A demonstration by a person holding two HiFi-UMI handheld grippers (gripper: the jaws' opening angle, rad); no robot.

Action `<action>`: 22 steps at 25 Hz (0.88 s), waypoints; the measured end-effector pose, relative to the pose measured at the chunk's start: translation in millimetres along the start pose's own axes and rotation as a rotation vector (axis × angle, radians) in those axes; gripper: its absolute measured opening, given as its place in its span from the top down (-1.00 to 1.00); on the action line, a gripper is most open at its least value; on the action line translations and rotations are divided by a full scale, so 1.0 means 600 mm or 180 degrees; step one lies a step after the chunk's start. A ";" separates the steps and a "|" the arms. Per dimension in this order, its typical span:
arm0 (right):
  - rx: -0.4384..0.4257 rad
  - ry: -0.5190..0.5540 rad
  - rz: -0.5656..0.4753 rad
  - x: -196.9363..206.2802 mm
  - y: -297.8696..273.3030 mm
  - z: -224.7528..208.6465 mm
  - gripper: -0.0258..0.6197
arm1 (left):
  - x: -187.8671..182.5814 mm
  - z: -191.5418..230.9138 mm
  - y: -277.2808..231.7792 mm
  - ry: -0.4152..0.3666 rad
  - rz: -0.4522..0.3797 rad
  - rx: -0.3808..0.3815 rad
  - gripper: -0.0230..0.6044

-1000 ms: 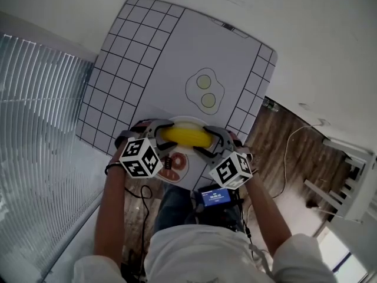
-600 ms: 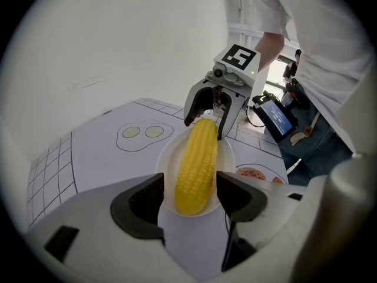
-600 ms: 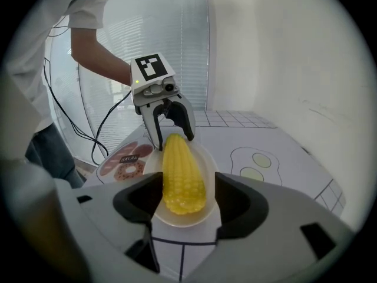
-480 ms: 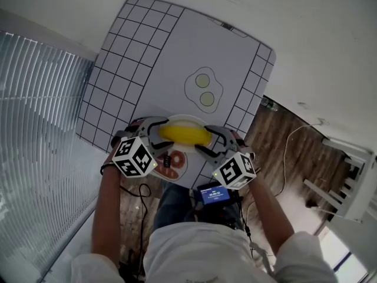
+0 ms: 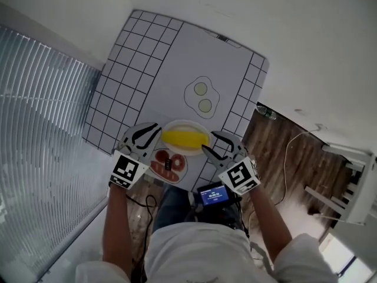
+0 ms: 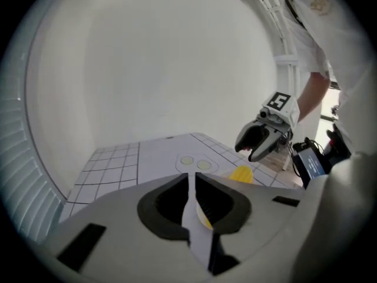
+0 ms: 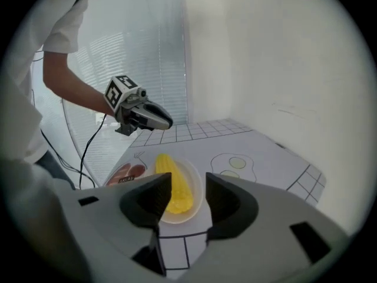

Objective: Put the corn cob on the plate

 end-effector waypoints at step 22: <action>0.1621 -0.0867 -0.1326 -0.202 0.232 0.045 0.90 | -0.187 -0.010 0.264 0.0310 -0.1347 -0.0864 0.90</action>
Point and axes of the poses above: the fingertips, and each gripper's own axes: y backward along the fingers, z to its left, x out of its underside, the point moved 3 cm from there along y, backward along the fingers, and after that the axes turned 9 degrees about z, right-handed, at the moved point
